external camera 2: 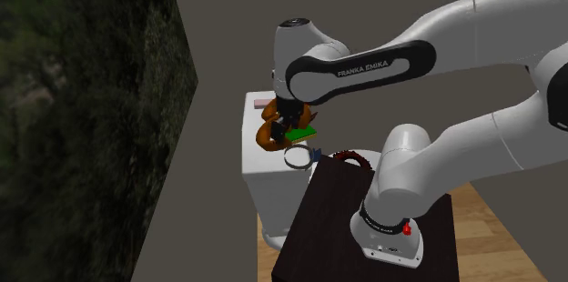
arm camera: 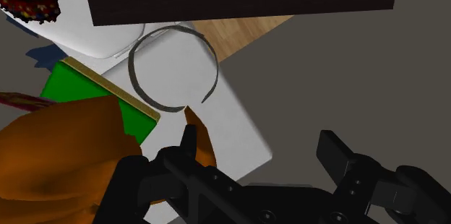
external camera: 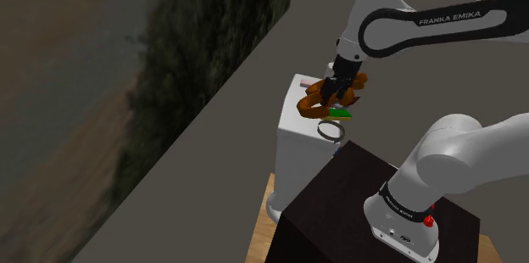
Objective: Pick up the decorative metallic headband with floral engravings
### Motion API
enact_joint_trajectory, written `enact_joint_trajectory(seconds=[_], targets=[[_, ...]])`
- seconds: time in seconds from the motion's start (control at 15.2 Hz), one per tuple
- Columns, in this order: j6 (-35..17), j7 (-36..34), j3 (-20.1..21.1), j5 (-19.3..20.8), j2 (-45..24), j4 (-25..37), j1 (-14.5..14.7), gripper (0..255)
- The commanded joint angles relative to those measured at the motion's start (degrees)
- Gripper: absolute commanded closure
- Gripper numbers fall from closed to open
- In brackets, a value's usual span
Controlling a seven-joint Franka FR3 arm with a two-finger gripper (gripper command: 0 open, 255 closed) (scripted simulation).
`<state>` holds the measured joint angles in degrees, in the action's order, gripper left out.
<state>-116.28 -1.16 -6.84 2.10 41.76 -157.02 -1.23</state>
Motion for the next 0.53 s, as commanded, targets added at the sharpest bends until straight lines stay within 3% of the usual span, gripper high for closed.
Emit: enact_joint_trajectory(seconds=[0.0, 0.46], targets=[[-4.38, 0.72, -0.85, 0.54, -1.84, -2.83, -0.46, 0], [-20.49, 3.26, -3.91, 1.94, -12.68, -9.51, -1.65, 0]])
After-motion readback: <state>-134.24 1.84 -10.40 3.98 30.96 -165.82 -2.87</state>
